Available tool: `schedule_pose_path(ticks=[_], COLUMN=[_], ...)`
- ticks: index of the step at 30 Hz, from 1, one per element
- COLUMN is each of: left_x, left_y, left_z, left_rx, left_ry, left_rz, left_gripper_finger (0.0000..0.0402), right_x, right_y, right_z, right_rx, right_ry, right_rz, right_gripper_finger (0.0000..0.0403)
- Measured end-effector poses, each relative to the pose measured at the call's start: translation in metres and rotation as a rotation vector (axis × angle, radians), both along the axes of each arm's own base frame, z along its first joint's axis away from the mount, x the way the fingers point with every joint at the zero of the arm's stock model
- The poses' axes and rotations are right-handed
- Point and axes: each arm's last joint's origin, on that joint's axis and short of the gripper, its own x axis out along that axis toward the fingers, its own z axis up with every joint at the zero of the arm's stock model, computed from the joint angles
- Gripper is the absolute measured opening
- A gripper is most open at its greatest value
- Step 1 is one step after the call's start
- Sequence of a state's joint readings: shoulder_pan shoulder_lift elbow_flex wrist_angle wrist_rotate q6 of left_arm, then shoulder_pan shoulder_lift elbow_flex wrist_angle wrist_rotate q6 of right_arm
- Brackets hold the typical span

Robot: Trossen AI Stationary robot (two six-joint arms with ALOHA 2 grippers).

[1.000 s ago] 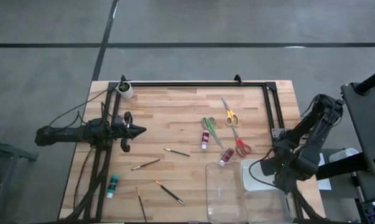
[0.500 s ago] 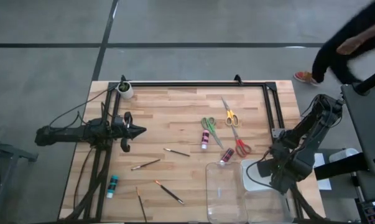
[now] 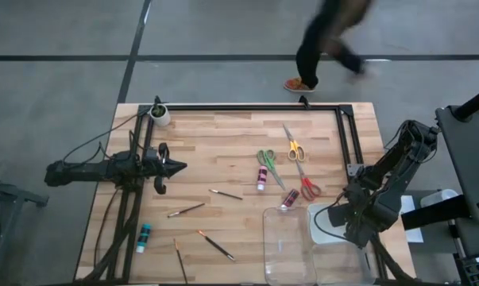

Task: Pick & Place Paint Supplies
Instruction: Put the yellow paint bottle into the white bin, then put the red paint bottle into the white bin

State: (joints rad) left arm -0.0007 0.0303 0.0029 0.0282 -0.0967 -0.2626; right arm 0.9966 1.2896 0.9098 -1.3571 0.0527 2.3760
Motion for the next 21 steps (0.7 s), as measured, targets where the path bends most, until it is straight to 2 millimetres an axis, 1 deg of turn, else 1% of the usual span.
schedule_pose_path(ticks=[5, 13, 18, 21], left_x=[0.0000, 0.0000, 0.0000, 0.0000], left_y=[0.0000, 0.0000, 0.0000, 0.0000], left_z=[0.0002, 0.0001, 0.0001, 0.0001], left_rx=[0.000, 0.000, 0.000, 0.000], left_ry=[-0.001, -0.001, 0.000, 0.000], left_rz=[0.000, 0.000, 0.000, 0.000], left_gripper_finger=[0.0000, 0.0000, 0.0000, 0.0000], right_x=[0.0004, -0.0007, -0.0010, -0.0012], right_y=[-0.0007, -0.0017, -0.0020, -0.0020], right_z=[-0.0007, -0.0048, -0.0051, 0.0007], right_rx=[-0.001, 0.002, 0.002, -0.002], right_ry=[0.002, 0.029, 0.034, 0.043], right_rz=[-0.003, -0.009, -0.010, -0.010], right_gripper_finger=[0.0125, 0.0194, 0.0202, 0.0203])
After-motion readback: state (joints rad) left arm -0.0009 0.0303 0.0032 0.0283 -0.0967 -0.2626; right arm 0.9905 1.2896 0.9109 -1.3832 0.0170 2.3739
